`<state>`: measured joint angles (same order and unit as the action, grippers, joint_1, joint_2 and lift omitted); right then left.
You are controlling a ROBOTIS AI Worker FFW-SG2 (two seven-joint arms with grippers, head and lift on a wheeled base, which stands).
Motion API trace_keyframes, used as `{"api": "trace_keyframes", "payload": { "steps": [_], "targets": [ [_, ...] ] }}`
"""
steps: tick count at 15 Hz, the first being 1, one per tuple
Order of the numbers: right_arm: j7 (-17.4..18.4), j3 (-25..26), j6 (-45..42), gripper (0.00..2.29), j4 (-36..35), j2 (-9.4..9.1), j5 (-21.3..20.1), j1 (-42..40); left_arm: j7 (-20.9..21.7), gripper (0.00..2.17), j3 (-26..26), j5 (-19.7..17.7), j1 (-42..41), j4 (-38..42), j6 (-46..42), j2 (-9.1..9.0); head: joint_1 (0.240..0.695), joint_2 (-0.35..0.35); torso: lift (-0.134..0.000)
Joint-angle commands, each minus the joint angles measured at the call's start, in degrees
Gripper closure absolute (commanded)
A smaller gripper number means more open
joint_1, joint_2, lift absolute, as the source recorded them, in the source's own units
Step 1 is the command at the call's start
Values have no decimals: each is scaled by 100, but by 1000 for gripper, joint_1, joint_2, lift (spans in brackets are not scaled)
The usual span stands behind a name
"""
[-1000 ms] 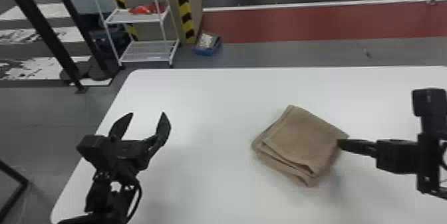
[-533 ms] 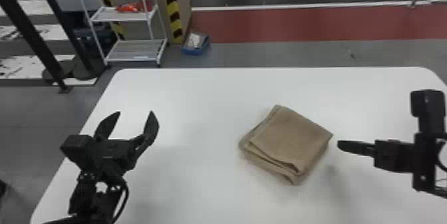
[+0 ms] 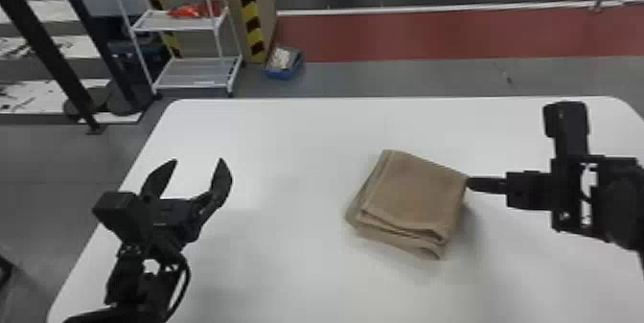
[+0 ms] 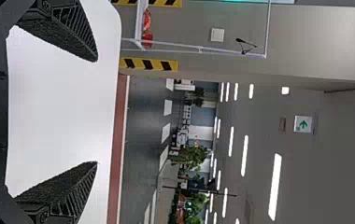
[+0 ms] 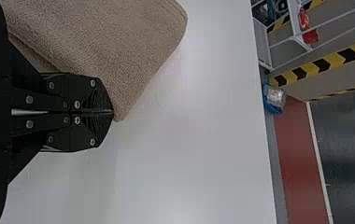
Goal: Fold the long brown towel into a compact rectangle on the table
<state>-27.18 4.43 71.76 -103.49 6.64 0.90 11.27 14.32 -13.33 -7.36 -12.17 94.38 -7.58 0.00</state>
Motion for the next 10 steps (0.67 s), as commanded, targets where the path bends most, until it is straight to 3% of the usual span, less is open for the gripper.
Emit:
{"api": "trace_keyframes", "payload": {
  "steps": [1,10],
  "targets": [
    [81,-162,-325,2159,251,-75,15,183,0,90,6,-2,30,-33,-2,-15,695,97,-123],
    [362,-610,-852,2159,681,-304,-11,394,0,90,208,7,338,-314,16,-15,695,131,-123]
  ]
}}
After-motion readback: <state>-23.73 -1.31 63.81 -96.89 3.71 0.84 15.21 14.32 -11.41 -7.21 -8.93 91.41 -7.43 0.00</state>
